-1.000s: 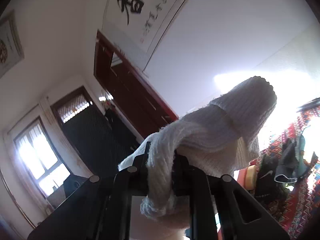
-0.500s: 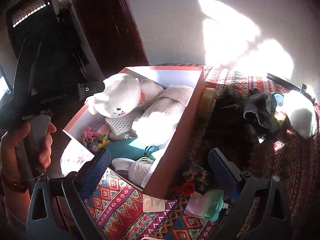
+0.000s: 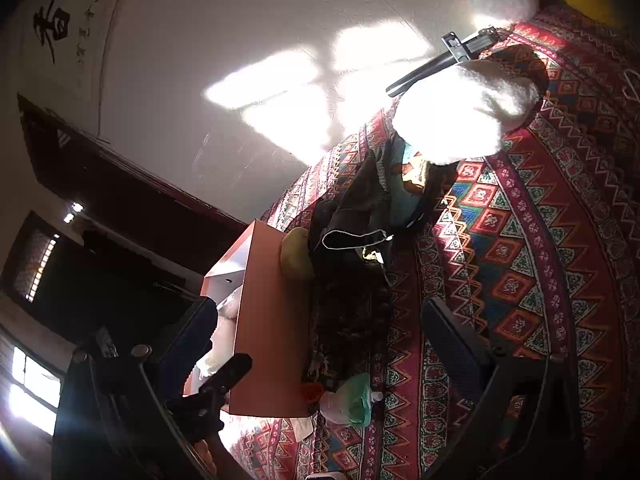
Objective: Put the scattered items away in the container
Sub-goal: 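Grasp the brown pouch with the left tool while the right tool grasps the wooden bead string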
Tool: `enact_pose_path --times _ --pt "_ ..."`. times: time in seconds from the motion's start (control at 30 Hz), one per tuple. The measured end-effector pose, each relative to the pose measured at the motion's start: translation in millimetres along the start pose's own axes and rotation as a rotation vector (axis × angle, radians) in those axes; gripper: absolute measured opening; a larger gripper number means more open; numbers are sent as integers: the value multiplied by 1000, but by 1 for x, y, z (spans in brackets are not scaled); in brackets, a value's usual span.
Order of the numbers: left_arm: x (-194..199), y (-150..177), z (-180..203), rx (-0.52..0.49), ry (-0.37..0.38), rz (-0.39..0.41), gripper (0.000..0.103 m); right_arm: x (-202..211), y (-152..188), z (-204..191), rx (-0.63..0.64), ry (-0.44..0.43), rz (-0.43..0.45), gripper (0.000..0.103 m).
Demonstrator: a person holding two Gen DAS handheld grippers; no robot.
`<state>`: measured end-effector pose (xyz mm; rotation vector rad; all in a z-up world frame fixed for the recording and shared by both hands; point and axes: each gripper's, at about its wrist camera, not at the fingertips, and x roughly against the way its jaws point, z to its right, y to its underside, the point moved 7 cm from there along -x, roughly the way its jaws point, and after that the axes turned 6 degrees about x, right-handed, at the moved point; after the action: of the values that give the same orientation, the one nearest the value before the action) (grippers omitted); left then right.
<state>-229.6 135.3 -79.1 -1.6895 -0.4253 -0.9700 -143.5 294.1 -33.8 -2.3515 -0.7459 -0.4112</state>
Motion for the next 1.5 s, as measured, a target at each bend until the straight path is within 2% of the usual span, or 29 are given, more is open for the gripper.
enact_pose_path --times 0.1,0.17,0.23,0.3,0.33,0.4,0.43,0.47,0.6,0.73,0.83,0.87,0.9,1.0,1.1,1.13,1.2,1.3,1.33,1.37,1.4,1.5 --pt "-32 6 23 -59 -49 -35 96 6 -6 16 -62 -16 5 102" --pt "-55 9 22 -63 -107 -67 96 9 -9 21 -86 -36 7 102" --pt "-76 9 11 -18 -144 -98 96 9 -10 25 -91 -38 2 102" --pt "-91 7 -3 75 -124 -127 95 7 -10 29 -101 -43 -6 102" --pt "-98 7 -12 122 -112 -143 89 7 -10 30 -104 -52 -8 102" --pt "-115 17 -22 199 -70 -205 56 4 -10 32 -102 -51 -18 102" --pt "-122 25 -25 239 -42 -247 10 2 -9 33 -101 -47 -25 102" --pt "-125 30 -29 278 -22 -264 3 -1 -9 33 -98 -48 -32 102" --pt "-94 18 -31 302 25 -184 1 -16 -3 36 -80 -31 -65 102" --pt "-40 6 -29 314 94 -78 1 -47 15 36 -106 -84 -142 98" --pt "-10 1 -39 379 186 -25 1 -82 34 36 -129 -113 -228 77" --pt "-3 1 -44 398 209 -12 1 -92 40 36 -128 -107 -248 66" --pt "3 0 -49 411 229 1 1 -102 44 36 -123 -95 -262 59" --pt "17 -5 -68 448 270 35 1 -129 57 39 -117 -52 -298 59" --pt "23 -5 -90 480 281 53 1 -153 71 55 -114 75 -336 59" --pt "25 -4 -98 494 279 55 1 -159 75 59 -115 94 -331 59" --pt "26 -3 -113 522 281 65 1 -165 73 56 -77 108 -301 59" --pt "31 -1 -134 565 277 82 1 -179 69 47 30 134 -300 59" --pt "33 -1 -141 577 273 90 1 -182 67 47 51 135 -298 56" --pt "35 1 -147 590 270 97 1 -183 66 50 60 148 -298 35" --pt "37 2 -152 604 270 103 1 -183 65 56 38 143 -307 18" --pt "43 7 -166 637 268 119 1 -168 64 67 -118 17 -295 18"
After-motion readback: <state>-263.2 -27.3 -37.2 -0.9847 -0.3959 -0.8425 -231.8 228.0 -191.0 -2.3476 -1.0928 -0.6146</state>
